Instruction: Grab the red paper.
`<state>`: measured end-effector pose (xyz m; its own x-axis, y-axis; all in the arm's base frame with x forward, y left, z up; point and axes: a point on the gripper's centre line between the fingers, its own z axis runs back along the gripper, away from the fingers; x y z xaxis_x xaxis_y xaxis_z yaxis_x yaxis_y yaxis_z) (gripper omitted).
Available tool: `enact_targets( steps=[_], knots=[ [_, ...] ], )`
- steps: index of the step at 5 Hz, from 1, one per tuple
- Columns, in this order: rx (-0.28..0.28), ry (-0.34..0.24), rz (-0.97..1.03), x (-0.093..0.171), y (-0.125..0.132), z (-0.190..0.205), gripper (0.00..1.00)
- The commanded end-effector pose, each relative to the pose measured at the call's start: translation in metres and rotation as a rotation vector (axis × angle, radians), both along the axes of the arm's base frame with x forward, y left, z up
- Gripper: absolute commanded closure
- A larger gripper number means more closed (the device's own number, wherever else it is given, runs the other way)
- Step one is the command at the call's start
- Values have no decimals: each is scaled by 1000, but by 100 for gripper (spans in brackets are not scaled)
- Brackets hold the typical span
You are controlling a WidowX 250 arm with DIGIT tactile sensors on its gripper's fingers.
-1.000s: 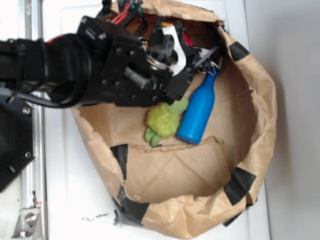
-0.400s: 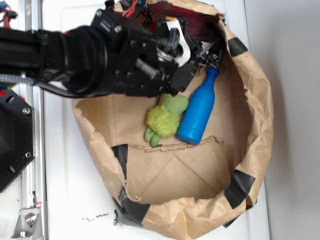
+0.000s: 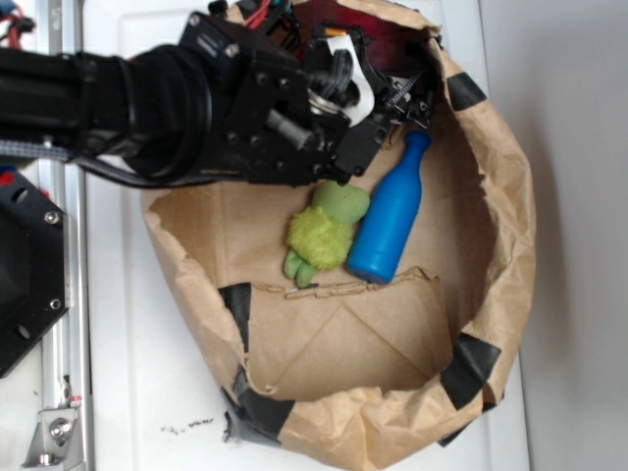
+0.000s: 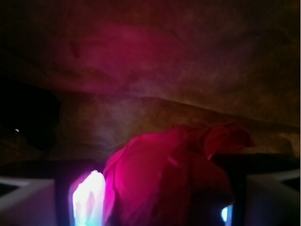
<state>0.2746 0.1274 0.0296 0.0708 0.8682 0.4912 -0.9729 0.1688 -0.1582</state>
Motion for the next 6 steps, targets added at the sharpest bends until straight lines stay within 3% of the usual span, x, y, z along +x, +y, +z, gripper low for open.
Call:
enact_targets(
  steps=[1,2,3,4,5,6],
  knots=[
    [-54,-55,-17,-14,8,32,100],
    [-307,-28,-158,-16,-12,59,100],
    [-492,-4,-283,-17,-51,109,100],
    [-648,15,-368,-23,-74,139,100],
    [-800,85,-402,-26,-81,149,100],
    [-670,223,-365,-28,-90,155,100]
  ],
)
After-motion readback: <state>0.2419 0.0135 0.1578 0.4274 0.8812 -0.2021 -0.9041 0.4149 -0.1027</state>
